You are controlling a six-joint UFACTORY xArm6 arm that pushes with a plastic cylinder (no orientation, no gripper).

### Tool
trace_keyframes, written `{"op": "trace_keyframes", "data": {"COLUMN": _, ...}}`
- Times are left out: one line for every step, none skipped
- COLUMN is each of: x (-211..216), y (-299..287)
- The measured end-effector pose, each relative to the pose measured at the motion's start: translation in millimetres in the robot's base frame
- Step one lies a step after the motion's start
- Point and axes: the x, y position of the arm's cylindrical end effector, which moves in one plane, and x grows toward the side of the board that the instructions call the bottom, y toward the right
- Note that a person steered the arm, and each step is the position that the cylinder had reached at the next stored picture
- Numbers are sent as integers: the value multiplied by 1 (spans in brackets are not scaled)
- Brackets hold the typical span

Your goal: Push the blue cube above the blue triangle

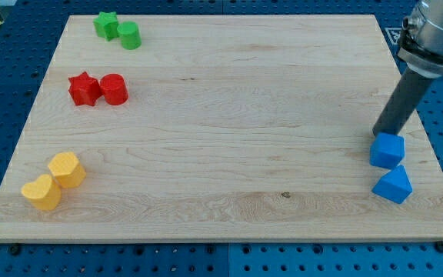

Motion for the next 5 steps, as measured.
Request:
{"op": "trace_keyframes", "data": {"x": 6, "y": -2}}
{"op": "trace_keyframes", "data": {"x": -13, "y": -14}}
{"op": "trace_keyframes", "data": {"x": -85, "y": -21}}
{"op": "trace_keyframes", "data": {"x": -148, "y": -22}}
{"op": "trace_keyframes", "data": {"x": -185, "y": -23}}
